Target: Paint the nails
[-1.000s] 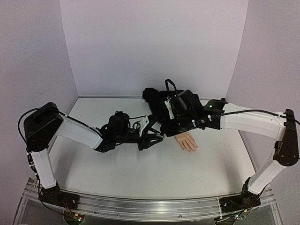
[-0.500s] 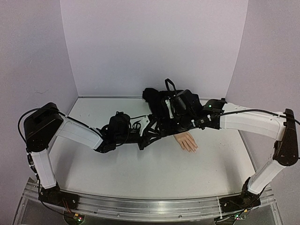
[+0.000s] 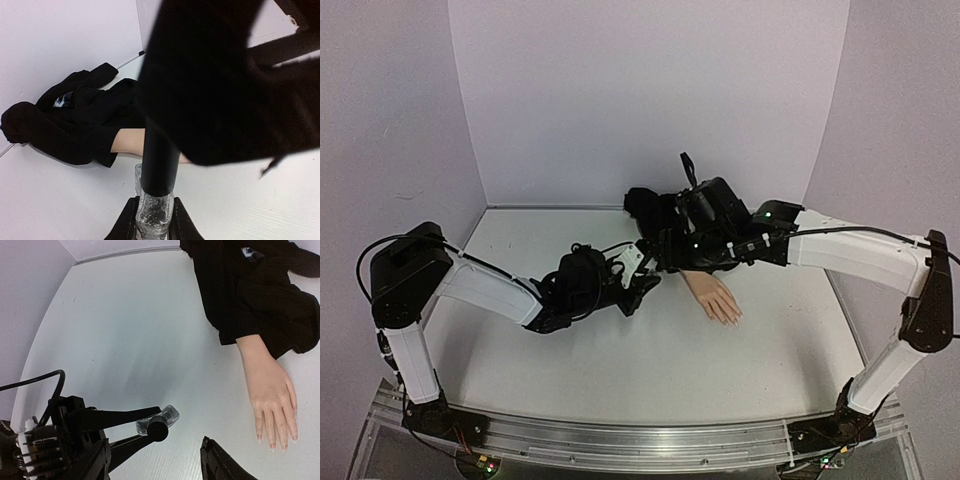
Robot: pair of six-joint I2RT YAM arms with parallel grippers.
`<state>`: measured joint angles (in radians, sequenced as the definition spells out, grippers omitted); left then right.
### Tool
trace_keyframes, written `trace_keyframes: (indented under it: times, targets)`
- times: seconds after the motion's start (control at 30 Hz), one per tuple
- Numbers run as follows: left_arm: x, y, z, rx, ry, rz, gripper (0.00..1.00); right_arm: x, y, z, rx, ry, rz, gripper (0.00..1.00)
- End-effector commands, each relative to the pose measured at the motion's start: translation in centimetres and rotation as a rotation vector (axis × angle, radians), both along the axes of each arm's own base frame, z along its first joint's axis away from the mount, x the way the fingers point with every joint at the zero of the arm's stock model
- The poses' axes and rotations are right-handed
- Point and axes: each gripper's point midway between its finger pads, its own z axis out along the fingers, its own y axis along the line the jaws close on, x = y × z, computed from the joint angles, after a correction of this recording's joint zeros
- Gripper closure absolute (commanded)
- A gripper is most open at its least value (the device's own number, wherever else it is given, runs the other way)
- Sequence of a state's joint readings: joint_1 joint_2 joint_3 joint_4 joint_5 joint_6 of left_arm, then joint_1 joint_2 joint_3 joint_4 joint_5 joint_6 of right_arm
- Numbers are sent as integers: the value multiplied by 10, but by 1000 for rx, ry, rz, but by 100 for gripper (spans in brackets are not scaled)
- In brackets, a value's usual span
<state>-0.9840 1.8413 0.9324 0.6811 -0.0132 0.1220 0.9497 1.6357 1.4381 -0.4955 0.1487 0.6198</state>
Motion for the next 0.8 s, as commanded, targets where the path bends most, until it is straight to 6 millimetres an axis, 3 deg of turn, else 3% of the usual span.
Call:
trace_keyframes:
  times: [0.0,0.27,0.37,0.53,0.77]
  targets:
    - [6,-2,56,-120,-59,41,100,8,14,2,13,-5,-5,45]
    - [-4,-2,62,-147,-44,-9,100,17,23,-1,-13,-24,4,53]
    - [-4,-2,62,-142,-42,-8,100,19,26,-3,-19,-25,11,64]
    - [-6,-1,62,-140,-44,-14,100,22,26,-2,-28,-42,8,69]
    - [-25,-3,68,-154,-25,-111,100,20,24,-5,-77,-77,65,95]
